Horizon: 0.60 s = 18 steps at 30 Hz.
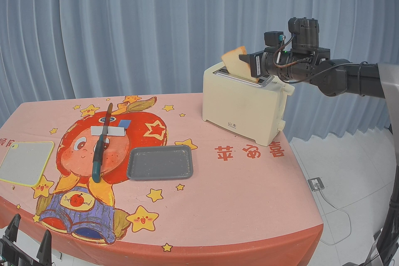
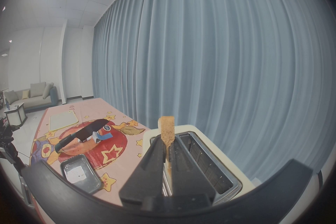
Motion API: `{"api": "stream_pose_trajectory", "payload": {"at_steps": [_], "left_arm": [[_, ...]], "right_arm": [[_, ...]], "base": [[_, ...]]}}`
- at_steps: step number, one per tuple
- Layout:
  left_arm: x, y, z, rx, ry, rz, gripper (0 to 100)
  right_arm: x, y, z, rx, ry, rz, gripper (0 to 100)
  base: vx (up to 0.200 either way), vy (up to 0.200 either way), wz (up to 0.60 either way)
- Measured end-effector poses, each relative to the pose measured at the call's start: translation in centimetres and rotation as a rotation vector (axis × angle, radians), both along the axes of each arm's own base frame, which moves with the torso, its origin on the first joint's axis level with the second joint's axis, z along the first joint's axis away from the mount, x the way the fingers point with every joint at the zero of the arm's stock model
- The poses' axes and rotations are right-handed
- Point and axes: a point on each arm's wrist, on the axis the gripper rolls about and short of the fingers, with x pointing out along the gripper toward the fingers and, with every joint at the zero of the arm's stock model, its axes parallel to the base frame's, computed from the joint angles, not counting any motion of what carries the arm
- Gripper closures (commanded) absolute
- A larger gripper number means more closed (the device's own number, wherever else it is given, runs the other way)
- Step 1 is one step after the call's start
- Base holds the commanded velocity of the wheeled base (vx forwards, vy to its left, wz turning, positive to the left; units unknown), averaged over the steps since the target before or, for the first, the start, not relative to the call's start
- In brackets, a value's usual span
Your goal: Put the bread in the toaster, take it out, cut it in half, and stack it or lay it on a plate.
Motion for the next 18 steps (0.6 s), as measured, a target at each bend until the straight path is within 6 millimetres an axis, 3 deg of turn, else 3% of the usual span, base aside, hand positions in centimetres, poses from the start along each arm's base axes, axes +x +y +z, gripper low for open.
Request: {"api": "stream_pose_trajectory", "payload": {"at_steps": [12, 18], "left_arm": [[0.0, 0.0, 0.0, 0.000, 0.000, 0.000, 0], [0.0, 0.0, 0.0, 0.000, 0.000, 0.000, 0]], "right_arm": [[-3.1, -0.4, 4.6, 0.047, -0.085, 0.017, 100], [-5.1, -0.7, 5.8, 0.055, -0.097, 0.026, 100]], "base": [[0.000, 0.000, 0.00], [0.000, 0.000, 0.00]]}}
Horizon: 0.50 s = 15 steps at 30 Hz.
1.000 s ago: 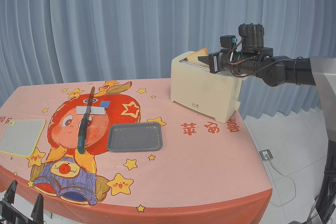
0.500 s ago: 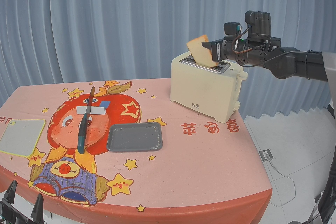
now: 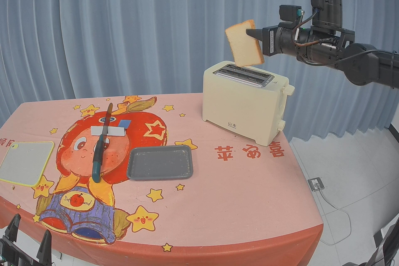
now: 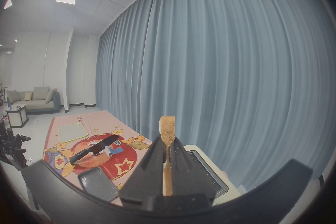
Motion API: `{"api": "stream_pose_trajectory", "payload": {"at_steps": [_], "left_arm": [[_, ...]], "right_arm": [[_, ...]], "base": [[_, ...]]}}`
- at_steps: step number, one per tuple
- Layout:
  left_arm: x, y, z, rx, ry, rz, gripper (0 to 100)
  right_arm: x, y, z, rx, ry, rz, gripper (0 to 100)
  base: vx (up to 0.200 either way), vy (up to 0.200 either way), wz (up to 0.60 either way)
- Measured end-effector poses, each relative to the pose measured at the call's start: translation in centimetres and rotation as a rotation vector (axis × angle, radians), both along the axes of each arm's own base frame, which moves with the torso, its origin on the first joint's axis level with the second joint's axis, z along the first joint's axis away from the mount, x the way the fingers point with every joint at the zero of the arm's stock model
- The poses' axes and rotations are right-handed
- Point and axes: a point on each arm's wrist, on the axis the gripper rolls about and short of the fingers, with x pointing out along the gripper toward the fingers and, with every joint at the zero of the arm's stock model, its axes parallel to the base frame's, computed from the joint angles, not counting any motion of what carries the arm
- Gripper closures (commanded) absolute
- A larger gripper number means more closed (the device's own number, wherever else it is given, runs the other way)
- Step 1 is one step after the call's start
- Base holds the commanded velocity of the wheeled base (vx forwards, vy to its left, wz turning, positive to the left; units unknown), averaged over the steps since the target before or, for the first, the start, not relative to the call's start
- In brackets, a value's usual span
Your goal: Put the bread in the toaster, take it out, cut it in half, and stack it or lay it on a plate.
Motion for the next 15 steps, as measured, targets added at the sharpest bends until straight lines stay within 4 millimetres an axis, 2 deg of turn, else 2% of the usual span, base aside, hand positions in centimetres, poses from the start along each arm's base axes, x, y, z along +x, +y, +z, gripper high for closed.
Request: {"api": "stream_pose_trajectory", "payload": {"at_steps": [7, 15], "left_arm": [[0.0, 0.0, 0.0, 0.000, 0.000, 0.000, 0], [0.0, 0.0, 0.0, 0.000, 0.000, 0.000, 0]], "right_arm": [[-2.2, -0.7, 0.9, 0.002, -0.006, -0.001, 100], [-4.5, -1.4, 0.7, -0.011, 0.019, 0.005, 100]], "base": [[0.000, 0.000, 0.00], [0.000, 0.000, 0.00]]}}
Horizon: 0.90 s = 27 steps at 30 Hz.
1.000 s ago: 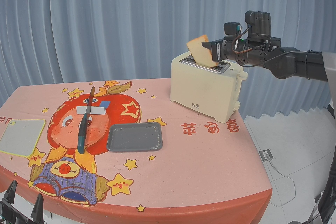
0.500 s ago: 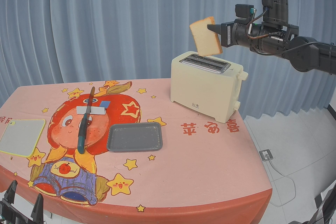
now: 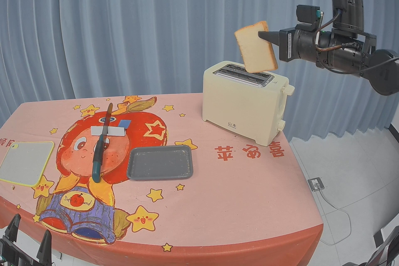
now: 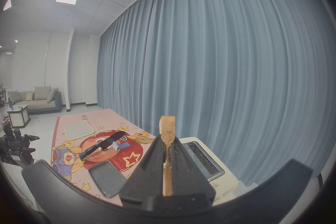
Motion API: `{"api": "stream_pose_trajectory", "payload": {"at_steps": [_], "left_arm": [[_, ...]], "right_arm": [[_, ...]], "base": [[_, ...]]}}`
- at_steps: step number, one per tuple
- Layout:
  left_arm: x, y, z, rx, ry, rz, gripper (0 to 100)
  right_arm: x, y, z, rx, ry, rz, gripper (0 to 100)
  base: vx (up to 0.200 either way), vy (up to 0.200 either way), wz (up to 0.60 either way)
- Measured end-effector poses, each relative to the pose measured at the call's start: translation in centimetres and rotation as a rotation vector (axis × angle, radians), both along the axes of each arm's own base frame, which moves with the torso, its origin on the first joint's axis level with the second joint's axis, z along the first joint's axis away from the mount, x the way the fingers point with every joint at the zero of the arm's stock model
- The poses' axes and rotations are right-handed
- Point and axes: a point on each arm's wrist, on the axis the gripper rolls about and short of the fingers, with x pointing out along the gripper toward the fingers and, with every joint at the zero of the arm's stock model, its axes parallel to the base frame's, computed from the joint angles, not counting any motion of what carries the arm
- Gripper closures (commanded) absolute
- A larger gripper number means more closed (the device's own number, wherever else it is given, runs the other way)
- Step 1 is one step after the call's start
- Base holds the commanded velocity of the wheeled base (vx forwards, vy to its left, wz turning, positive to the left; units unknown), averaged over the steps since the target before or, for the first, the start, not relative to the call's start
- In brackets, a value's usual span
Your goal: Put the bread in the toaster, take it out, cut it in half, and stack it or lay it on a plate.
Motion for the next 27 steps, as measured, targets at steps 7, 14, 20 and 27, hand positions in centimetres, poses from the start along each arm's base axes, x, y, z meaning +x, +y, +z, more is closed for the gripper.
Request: {"api": "stream_pose_trajectory", "payload": {"at_steps": [7, 14, 20, 27], "left_arm": [[0.0, 0.0, 0.0, 0.000, 0.000, 0.000, 0], [0.0, 0.0, 0.0, 0.000, 0.000, 0.000, 0], [0.0, 0.0, 0.0, 0.000, 0.000, 0.000, 0], [0.0, 0.0, 0.0, 0.000, 0.000, 0.000, 0]], "right_arm": [[-2.0, 0.0, -0.8, 0.004, -0.016, -0.004, 100], [-4.5, -0.4, -2.2, -0.011, 0.002, -0.022, 100], [-6.8, -1.5, -2.8, -0.007, -0.003, -0.032, 100], [-8.8, -2.5, -4.1, 0.040, -0.023, -0.035, 100]], "base": [[0.000, 0.000, 0.00], [0.000, 0.000, 0.00], [0.000, 0.000, 0.00], [0.000, 0.000, 0.00]]}}
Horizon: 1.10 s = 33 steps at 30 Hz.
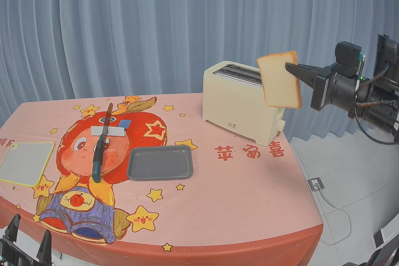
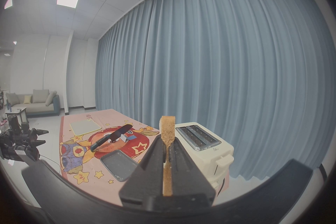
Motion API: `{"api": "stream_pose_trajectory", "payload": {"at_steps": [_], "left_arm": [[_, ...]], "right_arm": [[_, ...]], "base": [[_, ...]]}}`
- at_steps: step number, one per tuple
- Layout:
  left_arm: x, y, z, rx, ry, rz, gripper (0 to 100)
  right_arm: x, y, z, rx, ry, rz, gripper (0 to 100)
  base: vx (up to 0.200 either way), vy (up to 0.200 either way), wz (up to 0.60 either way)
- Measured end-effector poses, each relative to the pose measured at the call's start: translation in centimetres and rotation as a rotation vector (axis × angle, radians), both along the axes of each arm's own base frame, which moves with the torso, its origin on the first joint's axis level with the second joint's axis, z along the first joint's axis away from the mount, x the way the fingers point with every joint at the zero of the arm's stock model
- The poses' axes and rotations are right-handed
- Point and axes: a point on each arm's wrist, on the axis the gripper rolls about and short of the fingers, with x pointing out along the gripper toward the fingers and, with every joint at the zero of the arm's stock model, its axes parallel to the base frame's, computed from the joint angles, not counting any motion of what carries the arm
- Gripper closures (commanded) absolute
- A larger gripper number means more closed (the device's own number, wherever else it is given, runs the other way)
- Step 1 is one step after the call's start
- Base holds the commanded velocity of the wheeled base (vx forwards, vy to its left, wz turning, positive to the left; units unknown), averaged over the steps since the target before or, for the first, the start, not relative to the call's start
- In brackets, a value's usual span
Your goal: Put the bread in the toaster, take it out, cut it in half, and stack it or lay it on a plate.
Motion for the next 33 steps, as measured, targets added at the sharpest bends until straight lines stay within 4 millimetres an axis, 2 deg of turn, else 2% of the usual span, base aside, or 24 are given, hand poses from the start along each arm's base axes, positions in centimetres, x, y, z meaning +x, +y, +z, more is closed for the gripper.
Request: {"api": "stream_pose_trajectory", "payload": {"at_steps": [5, 17, 28, 33], "left_arm": [[0.0, 0.0, 0.0, 0.000, 0.000, 0.000, 0], [0.0, 0.0, 0.0, 0.000, 0.000, 0.000, 0], [0.0, 0.0, 0.0, 0.001, 0.000, 0.000, 0], [0.0, 0.0, 0.0, 0.001, 0.001, -0.001, 0]], "right_arm": [[-1.4, -0.8, -1.3, 0.043, -0.002, -0.002, 100], [-5.8, -3.4, -5.8, 0.078, 0.054, -0.017, 100], [-8.9, -4.8, -5.7, 0.023, -0.037, 0.000, 100], [-9.6, -4.7, -5.9, 0.010, -0.047, 0.029, 100]], "base": [[0.000, 0.000, 0.00], [0.000, 0.000, 0.00], [0.000, 0.000, 0.00], [0.000, 0.000, 0.00]]}}
